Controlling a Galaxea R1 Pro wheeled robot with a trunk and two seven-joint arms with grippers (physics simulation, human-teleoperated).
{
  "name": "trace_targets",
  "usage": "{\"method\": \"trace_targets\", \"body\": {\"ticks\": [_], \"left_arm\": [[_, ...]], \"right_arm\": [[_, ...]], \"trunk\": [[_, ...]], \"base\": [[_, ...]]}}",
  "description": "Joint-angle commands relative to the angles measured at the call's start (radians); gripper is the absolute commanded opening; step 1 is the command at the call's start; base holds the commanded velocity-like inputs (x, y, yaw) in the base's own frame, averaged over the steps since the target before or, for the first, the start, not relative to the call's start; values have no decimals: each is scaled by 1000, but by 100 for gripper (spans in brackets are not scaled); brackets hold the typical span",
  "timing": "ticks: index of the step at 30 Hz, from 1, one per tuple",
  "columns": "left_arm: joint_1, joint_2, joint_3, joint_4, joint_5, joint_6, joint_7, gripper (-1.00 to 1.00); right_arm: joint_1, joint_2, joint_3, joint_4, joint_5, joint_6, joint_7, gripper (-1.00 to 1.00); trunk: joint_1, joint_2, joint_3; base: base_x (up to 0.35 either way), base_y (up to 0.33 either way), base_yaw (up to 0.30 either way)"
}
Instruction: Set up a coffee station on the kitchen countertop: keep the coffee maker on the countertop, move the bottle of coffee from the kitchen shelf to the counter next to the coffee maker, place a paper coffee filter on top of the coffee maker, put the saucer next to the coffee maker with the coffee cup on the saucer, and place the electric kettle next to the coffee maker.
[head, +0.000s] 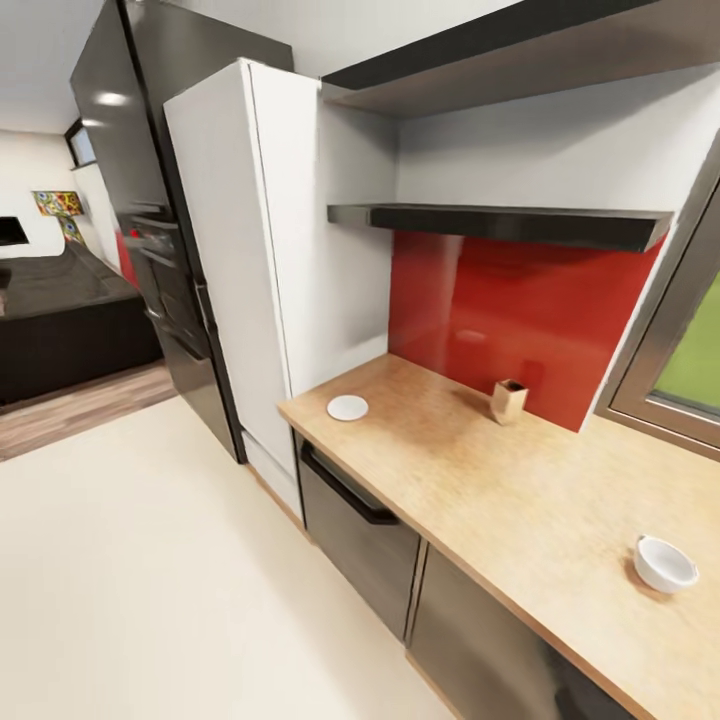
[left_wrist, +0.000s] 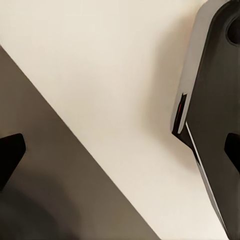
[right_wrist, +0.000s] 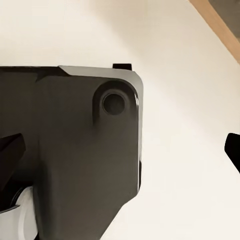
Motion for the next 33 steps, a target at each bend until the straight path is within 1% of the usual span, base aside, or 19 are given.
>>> {"method": "trace_targets", "body": {"ticks": [1, 5, 14, 19, 33], "left_arm": [[0, -1, 3, -2, -3, 2, 1, 100], [0, -1, 3, -3, -3, 1, 0, 100], [0, -1, 2, -4, -5, -3, 1, 100], [0, -1, 2, -4, -6, -4, 0, 100], [0, -1, 2, -3, -6, -4, 1, 100]], "right_arm": [[-1, 0, -9, 1, 10, -3, 3, 100], [-1, 0, -9, 1, 10, -3, 3, 100], [-1, 0, -9, 1, 10, -4, 3, 100], [-1, -1, -9, 1, 10, -4, 3, 100], [-1, -2, -9, 1, 10, -3, 3, 100]], "trunk": [[1, -2, -1], [1, -2, 3], [1, -2, 4], [1, -2, 5], [1, -2, 7]], "base": [[161, 311, 199], [175, 308, 148], [233, 269, 11], [280, 216, -183], [286, 219, -262]]}}
